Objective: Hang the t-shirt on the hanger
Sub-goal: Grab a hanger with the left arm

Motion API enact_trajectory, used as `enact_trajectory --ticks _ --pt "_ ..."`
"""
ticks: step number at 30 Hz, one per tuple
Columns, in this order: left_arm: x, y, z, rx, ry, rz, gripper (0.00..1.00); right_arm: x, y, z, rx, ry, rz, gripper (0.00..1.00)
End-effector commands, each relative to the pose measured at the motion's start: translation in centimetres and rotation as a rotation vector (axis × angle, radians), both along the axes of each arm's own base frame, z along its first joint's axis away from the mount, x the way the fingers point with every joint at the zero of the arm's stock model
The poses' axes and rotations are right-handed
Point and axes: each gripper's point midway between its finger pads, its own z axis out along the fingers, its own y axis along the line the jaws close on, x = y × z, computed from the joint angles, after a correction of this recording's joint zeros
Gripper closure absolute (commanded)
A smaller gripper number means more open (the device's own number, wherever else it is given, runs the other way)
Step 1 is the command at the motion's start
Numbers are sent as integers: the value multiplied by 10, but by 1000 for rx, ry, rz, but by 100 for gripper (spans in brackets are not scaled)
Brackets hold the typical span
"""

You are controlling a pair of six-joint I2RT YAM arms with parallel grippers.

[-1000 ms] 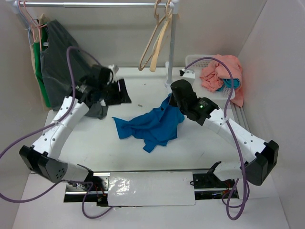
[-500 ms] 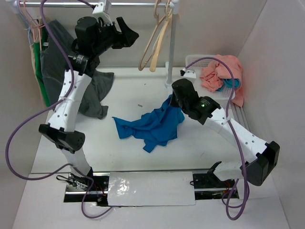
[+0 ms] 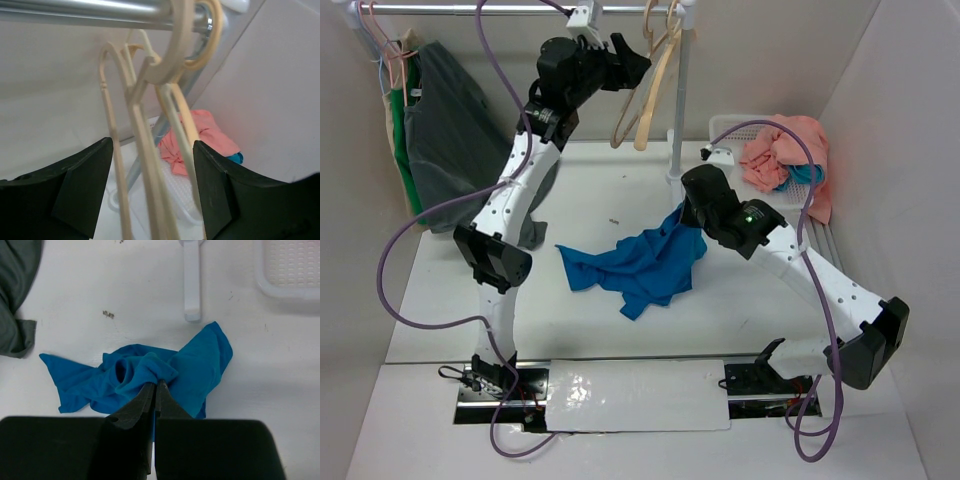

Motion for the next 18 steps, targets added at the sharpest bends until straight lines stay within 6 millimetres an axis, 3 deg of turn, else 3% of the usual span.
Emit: enact_trajectory --ticks 1,12,18 --pt "-6 -2 41 -18 -157 27 23 0 -4 27 42 -41 -26 100" --pt "8 -9 25 55 -175 118 35 4 3 18 33 -13 -12 100" --pt "14 -8 18 85 -179 133 35 7 6 15 27 -6 -12 100"
